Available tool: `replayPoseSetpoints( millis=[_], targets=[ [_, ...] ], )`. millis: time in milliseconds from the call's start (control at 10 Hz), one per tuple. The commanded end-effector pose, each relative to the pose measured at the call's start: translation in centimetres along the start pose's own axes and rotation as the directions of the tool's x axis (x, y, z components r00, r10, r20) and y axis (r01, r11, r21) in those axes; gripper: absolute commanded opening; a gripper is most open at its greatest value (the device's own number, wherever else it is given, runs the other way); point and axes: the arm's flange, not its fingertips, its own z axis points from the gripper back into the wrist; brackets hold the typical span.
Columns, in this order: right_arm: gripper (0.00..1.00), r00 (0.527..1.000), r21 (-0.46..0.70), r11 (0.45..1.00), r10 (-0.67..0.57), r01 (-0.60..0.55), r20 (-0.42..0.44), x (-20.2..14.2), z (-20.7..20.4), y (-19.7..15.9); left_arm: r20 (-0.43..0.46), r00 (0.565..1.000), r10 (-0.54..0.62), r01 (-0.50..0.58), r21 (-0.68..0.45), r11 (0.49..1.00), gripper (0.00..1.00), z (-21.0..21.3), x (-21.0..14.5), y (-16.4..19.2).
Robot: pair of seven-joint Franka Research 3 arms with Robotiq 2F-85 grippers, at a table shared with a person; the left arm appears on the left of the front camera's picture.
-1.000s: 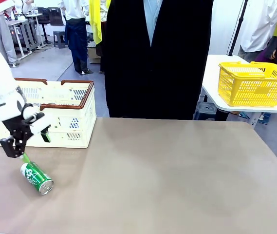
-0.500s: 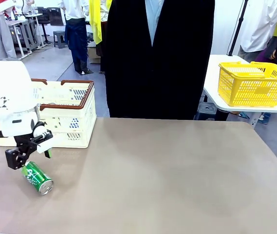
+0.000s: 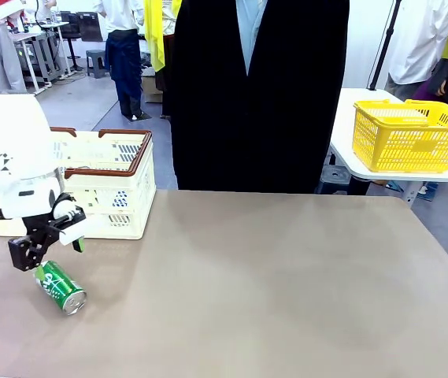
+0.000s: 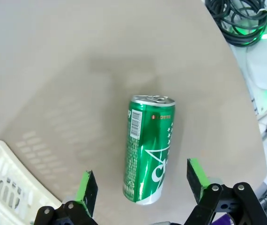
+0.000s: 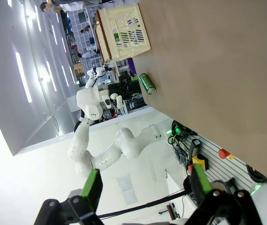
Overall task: Place the drinks into the Shopping basket.
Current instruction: Pick up one drink and place it into the Shopping basket.
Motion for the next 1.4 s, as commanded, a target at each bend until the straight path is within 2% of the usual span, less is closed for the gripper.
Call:
replayPoseSetpoints(
  millis=[0, 300, 500, 700, 1000, 1100, 1200, 1300],
  targets=[
    [1.0, 1.0, -0.008, 1.0, -0.012, 0.012, -0.012, -0.3, 0.2, 0.3, 0.01, 0.994, -0.108, 0.109, -0.033, 0.994, 1.0, -2.0, -0.3, -0.3],
    [1.0, 1.0, -0.008, 1.0, -0.012, 0.012, -0.012, -0.3, 0.2, 0.3, 0.001, 0.985, -0.173, 0.173, -0.012, 0.985, 1.0, -4.6, -0.4, -2.4],
    [1.0, 1.0, -0.008, 1.0, -0.012, 0.012, -0.012, -0.3, 0.2, 0.3, -0.013, 0.979, -0.202, 0.201, -0.053, 0.978, 1.0, -6.2, -0.4, -2.8],
    [1.0, 1.0, -0.008, 1.0, -0.012, 0.012, -0.012, -0.3, 0.2, 0.3, -0.032, 0.978, -0.207, 0.202, -0.12, 0.972, 1.0, -7.6, -0.3, -2.9],
    [1.0, 1.0, -0.008, 1.0, -0.012, 0.012, -0.012, -0.3, 0.2, 0.3, -0.034, 0.979, -0.201, 0.195, -0.13, 0.972, 1.0, -8.3, -0.3, -2.7],
    [1.0, 1.0, -0.008, 1.0, -0.012, 0.012, -0.012, -0.3, 0.2, 0.3, -0.037, 0.98, -0.194, 0.188, -0.129, 0.974, 0.53, -8.4, -0.3, -2.5],
    [1.0, 1.0, -0.008, 1.0, -0.012, 0.012, -0.012, -0.3, 0.2, 0.3, -0.047, 0.98, -0.191, 0.184, -0.128, 0.975, 0.0, -8.6, -0.3, -2.5],
    [1.0, 1.0, -0.008, 1.0, -0.012, 0.012, -0.012, -0.3, 0.2, 0.3, -0.046, 0.981, -0.19, 0.183, -0.126, 0.975, 0.0, -8.6, -0.3, -2.4]
  ],
)
